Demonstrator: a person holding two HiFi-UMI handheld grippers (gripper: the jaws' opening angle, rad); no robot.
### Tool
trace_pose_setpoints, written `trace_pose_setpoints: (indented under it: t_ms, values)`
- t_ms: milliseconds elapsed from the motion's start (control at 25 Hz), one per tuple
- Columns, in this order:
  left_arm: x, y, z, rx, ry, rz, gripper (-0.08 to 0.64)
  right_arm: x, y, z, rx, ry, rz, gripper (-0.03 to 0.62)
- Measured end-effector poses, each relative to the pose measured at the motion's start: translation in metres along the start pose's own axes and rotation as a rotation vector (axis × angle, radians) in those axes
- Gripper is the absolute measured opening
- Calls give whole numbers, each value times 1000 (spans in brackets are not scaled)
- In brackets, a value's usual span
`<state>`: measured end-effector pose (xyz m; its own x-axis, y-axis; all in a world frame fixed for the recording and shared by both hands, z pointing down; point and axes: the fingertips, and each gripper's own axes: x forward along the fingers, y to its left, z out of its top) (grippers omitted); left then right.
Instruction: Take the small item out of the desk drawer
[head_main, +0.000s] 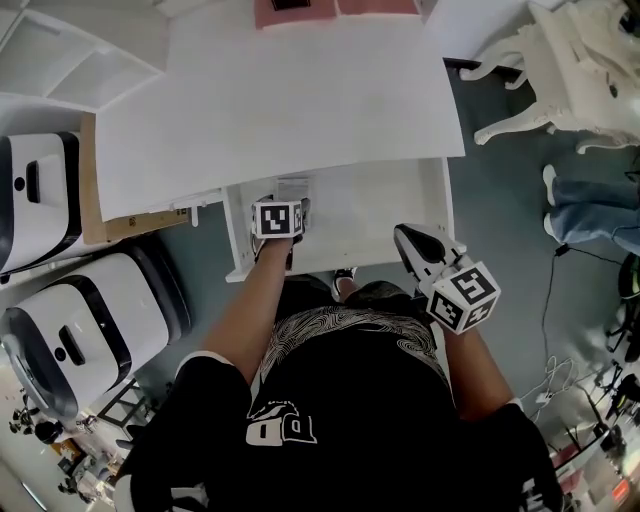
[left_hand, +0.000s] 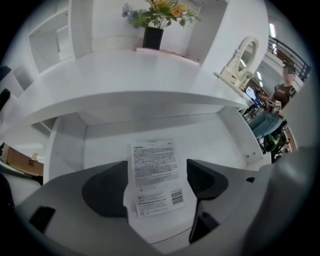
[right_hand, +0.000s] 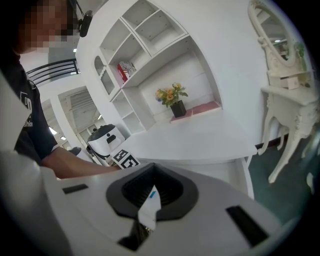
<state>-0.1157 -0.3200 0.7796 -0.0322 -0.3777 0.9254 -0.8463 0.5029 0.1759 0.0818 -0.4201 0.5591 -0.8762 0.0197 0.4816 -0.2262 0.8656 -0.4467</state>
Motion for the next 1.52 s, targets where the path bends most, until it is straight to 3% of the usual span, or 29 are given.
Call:
trace_pose_setpoints:
  t_ms: [200,600,800,1200,1520]
  values:
    - [18,5,-5,-6,37,62,400,1,-3,0,4,6,-2,9]
    - [45,4,-21,-68,132,85,416,0,-2,-6,18,18,-2,9]
    - [46,6,-18,-102,127,97,417,1,-4,-4,21,16,-8,9]
    - [48,5,-22,-77,170,114,422,3,-8,-5,40,12,-21,9]
    - [48,4,-20,-65,125,125,425,0,-8,-4,45,6,-34,9]
